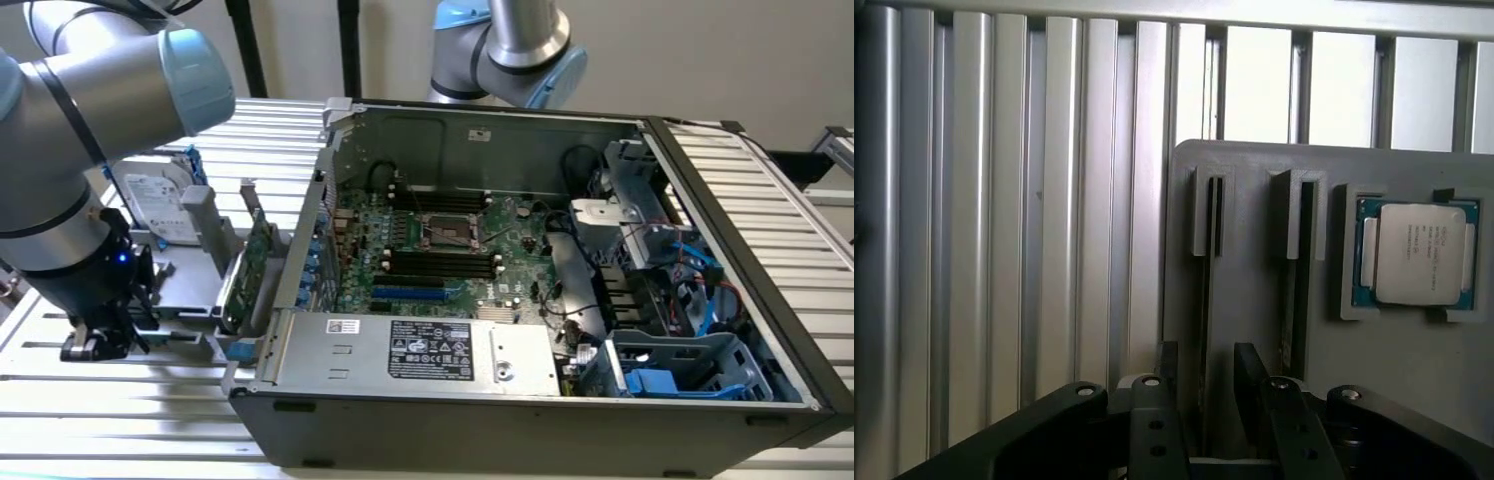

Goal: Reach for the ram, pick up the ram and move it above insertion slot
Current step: 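Pick up the ram and move it above insertion slot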

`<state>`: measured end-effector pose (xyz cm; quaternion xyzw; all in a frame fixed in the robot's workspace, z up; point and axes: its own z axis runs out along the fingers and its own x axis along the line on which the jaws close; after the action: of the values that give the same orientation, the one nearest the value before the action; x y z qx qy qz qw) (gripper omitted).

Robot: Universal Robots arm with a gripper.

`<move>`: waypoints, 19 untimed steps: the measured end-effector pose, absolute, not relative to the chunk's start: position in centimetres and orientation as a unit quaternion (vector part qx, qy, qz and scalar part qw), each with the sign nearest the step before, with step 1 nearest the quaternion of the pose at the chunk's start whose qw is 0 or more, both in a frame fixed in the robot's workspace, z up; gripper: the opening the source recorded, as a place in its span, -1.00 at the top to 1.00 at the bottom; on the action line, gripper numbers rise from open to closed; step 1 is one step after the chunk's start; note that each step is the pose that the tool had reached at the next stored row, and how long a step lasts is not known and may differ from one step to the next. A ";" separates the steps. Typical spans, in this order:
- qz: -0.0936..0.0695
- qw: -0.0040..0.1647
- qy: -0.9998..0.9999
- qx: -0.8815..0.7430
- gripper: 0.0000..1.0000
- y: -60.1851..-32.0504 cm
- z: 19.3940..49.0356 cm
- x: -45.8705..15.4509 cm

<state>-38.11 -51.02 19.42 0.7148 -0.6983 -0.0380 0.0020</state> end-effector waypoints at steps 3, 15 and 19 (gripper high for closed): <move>-0.038 0.002 -0.698 0.715 0.27 -51.0 19.4 -38.1; -0.040 0.004 -0.698 0.715 0.73 -51.0 19.4 -38.1; -0.040 0.004 -0.698 0.715 0.73 -51.0 19.4 -38.1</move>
<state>-38.09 -51.03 19.43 0.7147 -0.6983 -0.0404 0.0042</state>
